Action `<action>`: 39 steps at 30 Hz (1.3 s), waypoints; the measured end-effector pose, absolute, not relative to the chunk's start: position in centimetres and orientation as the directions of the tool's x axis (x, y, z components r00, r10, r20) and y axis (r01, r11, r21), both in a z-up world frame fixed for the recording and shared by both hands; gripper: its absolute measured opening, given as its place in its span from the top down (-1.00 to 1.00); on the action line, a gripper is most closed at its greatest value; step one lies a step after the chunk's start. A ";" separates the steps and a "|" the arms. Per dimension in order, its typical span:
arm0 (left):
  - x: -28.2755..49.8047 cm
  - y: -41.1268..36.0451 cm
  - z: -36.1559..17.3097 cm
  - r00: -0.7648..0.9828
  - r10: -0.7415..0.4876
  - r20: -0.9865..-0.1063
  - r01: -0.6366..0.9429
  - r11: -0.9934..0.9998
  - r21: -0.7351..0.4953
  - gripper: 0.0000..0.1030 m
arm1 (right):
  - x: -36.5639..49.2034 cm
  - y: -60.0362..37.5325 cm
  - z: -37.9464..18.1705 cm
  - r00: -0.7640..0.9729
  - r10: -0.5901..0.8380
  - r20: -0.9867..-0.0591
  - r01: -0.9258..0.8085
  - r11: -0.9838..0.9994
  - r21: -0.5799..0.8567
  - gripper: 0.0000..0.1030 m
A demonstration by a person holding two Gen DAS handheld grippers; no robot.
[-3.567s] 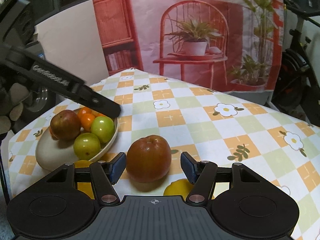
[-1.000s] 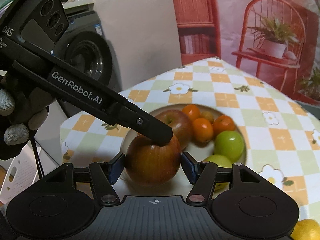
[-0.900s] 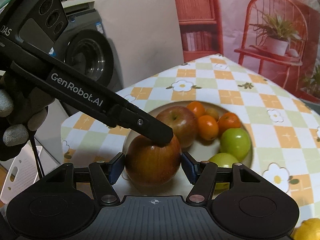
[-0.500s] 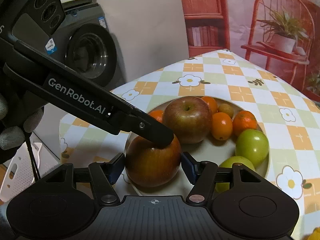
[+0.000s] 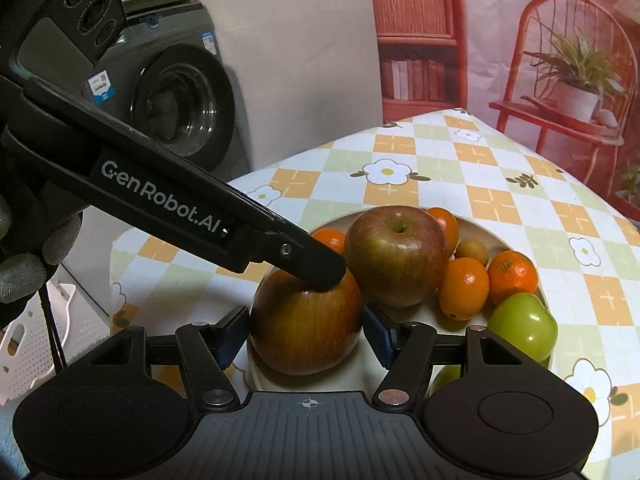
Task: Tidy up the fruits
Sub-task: 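Carry both apples onto the plate and open both tools, then grasp a yellow grapefruit with the right tool while the left tool grasps another grapefruit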
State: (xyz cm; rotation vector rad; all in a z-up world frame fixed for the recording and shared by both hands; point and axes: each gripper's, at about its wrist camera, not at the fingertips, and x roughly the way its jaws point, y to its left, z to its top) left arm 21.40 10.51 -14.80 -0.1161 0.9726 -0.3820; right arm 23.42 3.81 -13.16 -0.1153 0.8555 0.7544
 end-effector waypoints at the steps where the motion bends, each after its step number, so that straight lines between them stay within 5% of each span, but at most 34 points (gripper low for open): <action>1: 21.4 10.4 -14.8 0.503 -0.365 -0.783 0.269 0.927 -0.260 0.32 | 23.4 3.8 -13.1 0.417 0.554 -0.721 -0.645 0.739 0.195 -0.13; 39: 20.1 5.9 -13.5 0.554 -0.298 -0.777 0.246 0.951 -0.189 0.25 | 15.3 -11.4 -13.4 0.644 0.434 -0.630 -0.415 0.890 0.188 -0.13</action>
